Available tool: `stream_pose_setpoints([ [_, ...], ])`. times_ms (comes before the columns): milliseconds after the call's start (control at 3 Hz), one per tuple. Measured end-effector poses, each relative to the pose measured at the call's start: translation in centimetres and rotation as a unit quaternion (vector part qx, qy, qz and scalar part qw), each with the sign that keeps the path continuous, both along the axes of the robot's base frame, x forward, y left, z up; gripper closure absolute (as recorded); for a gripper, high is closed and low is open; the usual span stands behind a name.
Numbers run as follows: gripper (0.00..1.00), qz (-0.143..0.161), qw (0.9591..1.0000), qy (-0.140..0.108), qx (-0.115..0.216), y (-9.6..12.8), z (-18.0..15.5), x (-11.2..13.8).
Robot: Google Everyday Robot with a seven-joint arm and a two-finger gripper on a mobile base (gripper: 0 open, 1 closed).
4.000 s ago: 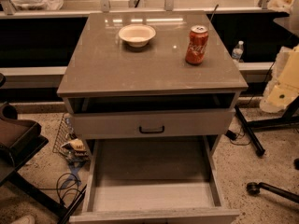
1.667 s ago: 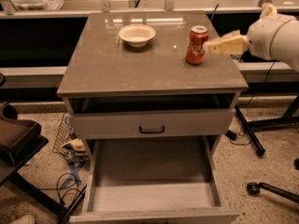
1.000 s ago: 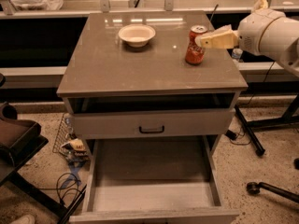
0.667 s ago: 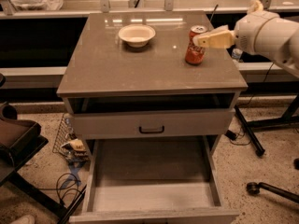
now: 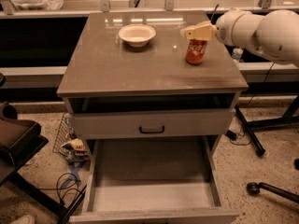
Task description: Place coke can into middle drawer
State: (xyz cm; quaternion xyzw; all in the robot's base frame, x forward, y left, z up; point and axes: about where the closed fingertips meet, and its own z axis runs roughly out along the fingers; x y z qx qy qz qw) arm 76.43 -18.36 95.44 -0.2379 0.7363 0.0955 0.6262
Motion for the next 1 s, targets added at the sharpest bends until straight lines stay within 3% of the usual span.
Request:
stream_pose_setpoints([
  [333,0.00,-0.004,0.9996,0.017,0.024,0.2,-1.7,2.1],
  [667,0.00,-0.006,0.9984,0.022,0.052,0.2,-3.4,2.5],
  [1000,0.13,-0.007,0.9968,0.019,0.077,-0.1,-5.2,1.9],
])
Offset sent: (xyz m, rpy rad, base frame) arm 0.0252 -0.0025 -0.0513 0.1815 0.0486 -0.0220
